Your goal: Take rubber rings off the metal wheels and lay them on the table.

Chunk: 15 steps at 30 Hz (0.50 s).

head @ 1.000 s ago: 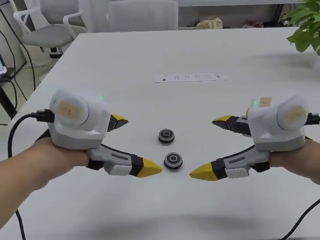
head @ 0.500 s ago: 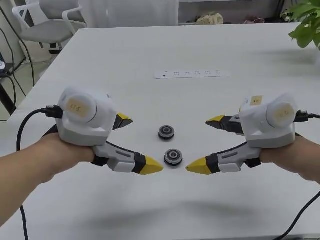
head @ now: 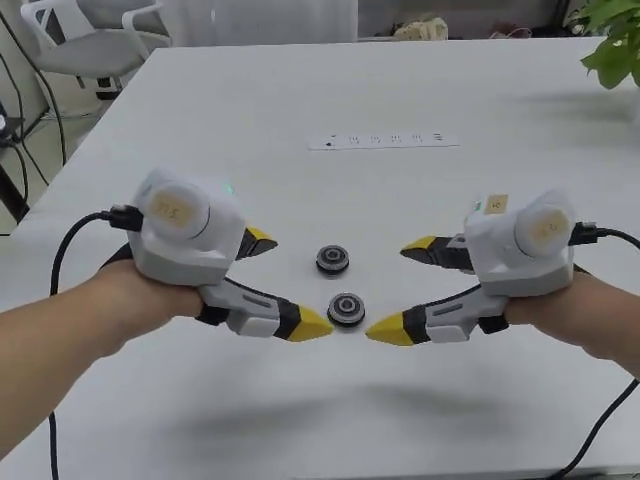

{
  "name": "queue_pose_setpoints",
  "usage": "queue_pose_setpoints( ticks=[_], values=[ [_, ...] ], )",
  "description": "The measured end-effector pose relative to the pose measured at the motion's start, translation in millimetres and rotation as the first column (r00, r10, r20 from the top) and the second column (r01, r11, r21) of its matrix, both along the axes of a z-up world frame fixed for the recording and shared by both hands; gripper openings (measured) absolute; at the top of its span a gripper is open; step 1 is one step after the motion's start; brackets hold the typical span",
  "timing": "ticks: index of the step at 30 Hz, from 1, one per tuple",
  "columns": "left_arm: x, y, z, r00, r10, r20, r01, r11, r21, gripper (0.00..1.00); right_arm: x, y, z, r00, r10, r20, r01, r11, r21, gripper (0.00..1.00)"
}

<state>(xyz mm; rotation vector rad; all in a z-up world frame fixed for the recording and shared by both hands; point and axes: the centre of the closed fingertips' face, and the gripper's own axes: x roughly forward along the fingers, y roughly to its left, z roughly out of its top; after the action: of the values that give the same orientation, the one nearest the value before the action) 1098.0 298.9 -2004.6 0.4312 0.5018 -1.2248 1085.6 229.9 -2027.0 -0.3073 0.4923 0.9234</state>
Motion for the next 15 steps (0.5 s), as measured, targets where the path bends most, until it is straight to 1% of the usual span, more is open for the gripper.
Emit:
queue_pose_setpoints(
  ticks=[3, 7, 11, 12, 15],
  values=[
    [0.0, -1.5, -3.4, 1.000, -0.006, -0.003, 0.006, 1.000, 0.008, 0.73, 1.8, 0.7, -1.8, 1.000, -0.006, -0.001, 0.006, 1.000, 0.000, 0.71],
    [-1.3, -3.9, -6.7, 1.000, -0.015, -0.011, 0.015, 1.000, 0.009, 0.69, 4.8, 0.0, -6.4, 1.000, -0.013, -0.014, 0.013, 1.000, 0.004, 0.67],
    [-1.3, -6.1, -11.6, 1.000, -0.022, -0.019, 0.023, 1.000, 0.012, 0.66, 6.6, -1.5, -10.1, 0.999, -0.022, -0.024, 0.022, 1.000, 0.004, 0.66],
    [-0.9, -6.2, -13.9, 0.999, -0.022, -0.024, 0.022, 1.000, 0.017, 0.65, 7.3, -2.0, -11.3, 0.999, -0.024, -0.024, 0.024, 1.000, 0.003, 0.65],
    [-0.4, -6.9, -16.4, 0.999, -0.025, -0.025, 0.026, 0.999, 0.022, 0.63, 8.3, -2.5, -14.5, 0.999, -0.024, -0.023, 0.024, 1.000, -0.009, 0.65]
  ],
)
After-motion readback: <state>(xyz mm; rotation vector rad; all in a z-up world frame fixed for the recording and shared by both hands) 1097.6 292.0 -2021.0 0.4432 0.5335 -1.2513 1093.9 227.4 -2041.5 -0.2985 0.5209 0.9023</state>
